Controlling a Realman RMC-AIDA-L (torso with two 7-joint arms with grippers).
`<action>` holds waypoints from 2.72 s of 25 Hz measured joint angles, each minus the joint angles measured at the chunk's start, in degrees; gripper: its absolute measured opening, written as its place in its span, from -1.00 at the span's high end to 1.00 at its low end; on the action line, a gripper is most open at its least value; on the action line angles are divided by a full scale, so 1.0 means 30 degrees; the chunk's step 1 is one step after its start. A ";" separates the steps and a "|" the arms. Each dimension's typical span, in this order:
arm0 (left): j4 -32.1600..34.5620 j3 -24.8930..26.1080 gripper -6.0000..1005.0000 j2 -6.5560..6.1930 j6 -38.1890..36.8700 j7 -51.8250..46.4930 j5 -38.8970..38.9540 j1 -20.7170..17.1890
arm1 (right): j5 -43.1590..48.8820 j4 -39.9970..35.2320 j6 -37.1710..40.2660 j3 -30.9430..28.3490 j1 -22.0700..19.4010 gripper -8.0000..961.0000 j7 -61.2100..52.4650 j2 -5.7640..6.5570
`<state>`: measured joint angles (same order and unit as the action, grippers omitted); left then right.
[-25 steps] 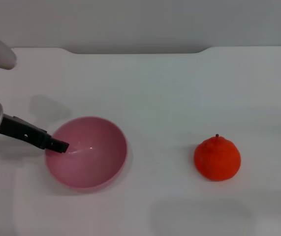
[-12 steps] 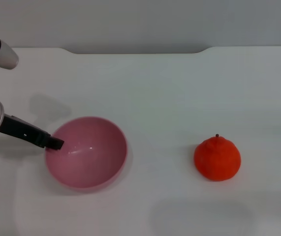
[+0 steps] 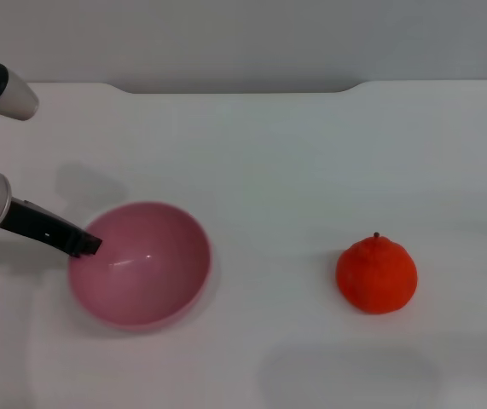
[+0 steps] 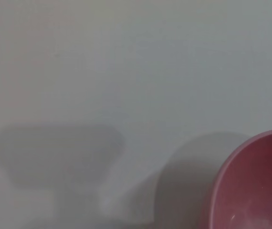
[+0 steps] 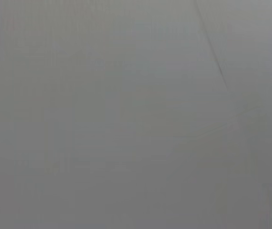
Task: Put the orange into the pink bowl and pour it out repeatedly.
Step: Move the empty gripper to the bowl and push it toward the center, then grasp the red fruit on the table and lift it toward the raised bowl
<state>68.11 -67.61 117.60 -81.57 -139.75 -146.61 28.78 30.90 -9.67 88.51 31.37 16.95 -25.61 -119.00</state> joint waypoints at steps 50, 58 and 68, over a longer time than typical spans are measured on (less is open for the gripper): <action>0.1201 0.2011 0.91 -0.0109 -0.4213 -0.0246 0.0003 0.4807 | 3.5979 -2.1539 0.0329 1.2329 0.4389 -0.03 -3.1316 0.0058; 0.1113 0.1954 0.90 -0.0061 -0.4248 -0.0275 0.0001 0.4704 | 3.5934 -1.8943 -0.1351 1.3568 0.5045 -0.02 -3.1414 0.0051; 0.1021 0.1913 0.90 -0.0004 -0.4180 -0.0293 0.0001 0.4672 | 3.5934 -1.8085 -0.2845 1.3874 0.5063 0.00 -3.1351 0.0057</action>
<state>71.18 -61.87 117.58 -94.11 -140.63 -146.60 42.80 138.70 -63.93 79.97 73.00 32.14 -119.66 -118.83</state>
